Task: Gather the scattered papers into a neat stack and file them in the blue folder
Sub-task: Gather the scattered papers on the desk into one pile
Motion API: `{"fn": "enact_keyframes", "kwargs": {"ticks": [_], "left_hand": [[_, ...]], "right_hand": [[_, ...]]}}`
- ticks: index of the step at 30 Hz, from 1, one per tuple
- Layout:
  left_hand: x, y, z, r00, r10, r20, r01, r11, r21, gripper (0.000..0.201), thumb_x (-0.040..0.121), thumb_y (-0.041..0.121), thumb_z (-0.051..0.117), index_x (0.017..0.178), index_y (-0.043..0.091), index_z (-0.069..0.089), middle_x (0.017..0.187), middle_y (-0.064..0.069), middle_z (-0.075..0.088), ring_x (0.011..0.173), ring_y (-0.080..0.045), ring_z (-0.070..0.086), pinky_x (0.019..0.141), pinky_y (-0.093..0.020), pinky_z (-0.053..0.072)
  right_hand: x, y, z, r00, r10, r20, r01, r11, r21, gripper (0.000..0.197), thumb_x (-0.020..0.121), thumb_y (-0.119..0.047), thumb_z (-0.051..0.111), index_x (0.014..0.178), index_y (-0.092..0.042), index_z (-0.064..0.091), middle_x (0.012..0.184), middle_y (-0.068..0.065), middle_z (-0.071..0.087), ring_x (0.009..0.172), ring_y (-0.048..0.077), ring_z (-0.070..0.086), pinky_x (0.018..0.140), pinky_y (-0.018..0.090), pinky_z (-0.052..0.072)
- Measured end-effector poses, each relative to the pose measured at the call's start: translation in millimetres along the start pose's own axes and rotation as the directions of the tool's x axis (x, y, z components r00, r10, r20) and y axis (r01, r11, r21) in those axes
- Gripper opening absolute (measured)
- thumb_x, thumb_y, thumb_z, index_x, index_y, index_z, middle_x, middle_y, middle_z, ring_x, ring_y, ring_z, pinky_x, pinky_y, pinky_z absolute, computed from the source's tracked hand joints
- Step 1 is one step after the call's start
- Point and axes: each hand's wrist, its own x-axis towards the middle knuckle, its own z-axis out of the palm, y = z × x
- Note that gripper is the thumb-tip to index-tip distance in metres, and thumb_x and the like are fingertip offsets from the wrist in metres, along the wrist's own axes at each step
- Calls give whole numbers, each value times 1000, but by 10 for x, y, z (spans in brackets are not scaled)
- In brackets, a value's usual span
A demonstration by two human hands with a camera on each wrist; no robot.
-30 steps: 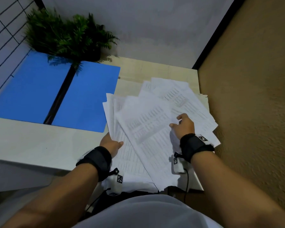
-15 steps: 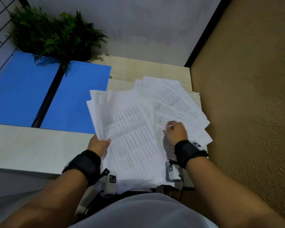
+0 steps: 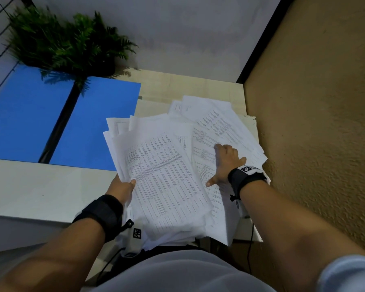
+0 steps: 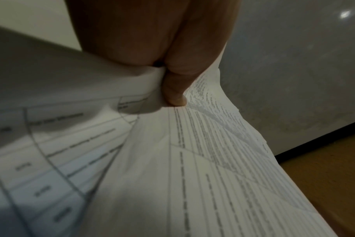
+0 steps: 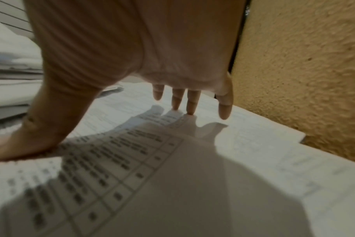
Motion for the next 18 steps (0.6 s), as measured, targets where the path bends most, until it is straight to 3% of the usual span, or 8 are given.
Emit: {"fn": "enact_keyframes", "kwargs": {"ticks": [3, 5, 7, 11, 13, 15, 18], "left_hand": [[50, -58, -11, 1000, -2, 24, 4, 995, -103, 46, 96, 16, 52, 141, 7, 44, 135, -15, 55, 125, -35, 51, 103, -40, 39], [88, -120, -33, 997, 19, 80, -1, 976, -217, 52, 90, 18, 57, 141, 14, 45, 134, -10, 57, 125, -33, 52, 108, -48, 38], [163, -215, -63, 995, 34, 99, -2, 954, -299, 58, 84, 21, 59, 140, 16, 47, 134, -8, 58, 125, -31, 53, 108, -54, 38], [138, -201, -105, 992, 14, 124, 33, 930, -366, 48, 92, 12, 56, 140, 12, 47, 133, -9, 60, 123, -31, 56, 108, -54, 38], [137, -205, -115, 992, -3, 129, 53, 921, -385, 45, 95, 9, 54, 139, 11, 48, 131, -10, 61, 121, -32, 57, 107, -54, 40], [145, -208, -112, 992, 1, 127, 48, 921, -386, 44, 95, 9, 53, 139, 12, 49, 131, -10, 61, 121, -32, 57, 107, -55, 40], [181, -223, -83, 992, 16, 128, 33, 930, -367, 46, 94, 8, 53, 139, 11, 48, 132, -10, 60, 123, -32, 55, 108, -54, 38]], "right_hand": [[60, -42, -2, 999, -1, 47, -2, 999, 53, 143, 30, -56, 92, 146, -30, 13, 136, 5, 43, 127, 30, 39, 98, 53, 33], [119, -28, -35, 989, -22, 148, 1, 991, 137, 126, 38, -50, 93, 140, -23, 24, 131, 5, 53, 122, 34, 48, 99, 51, 36], [180, -2, -109, 979, -57, 195, 32, 991, 132, 101, 57, -44, 89, 139, -12, 39, 132, 9, 58, 120, 31, 54, 100, 43, 44], [327, 101, -340, 999, 32, -34, -30, 998, 56, 71, 73, -44, 79, 132, -12, 57, 138, 9, 52, 126, 29, 50, 104, 39, 43], [374, 200, -426, 993, 67, -98, -63, 997, 46, 72, 71, -48, 79, 130, -13, 59, 140, 8, 46, 128, 28, 46, 104, 39, 42], [381, 273, -439, 996, 83, -22, -80, 989, 125, 92, 60, -55, 84, 134, -11, 52, 142, 7, 46, 128, 28, 48, 104, 41, 43], [317, 283, -340, 995, 85, 45, -92, 981, 173, 111, 40, -62, 88, 128, -16, 41, 125, 8, 54, 117, 31, 53, 100, 49, 42]]}}
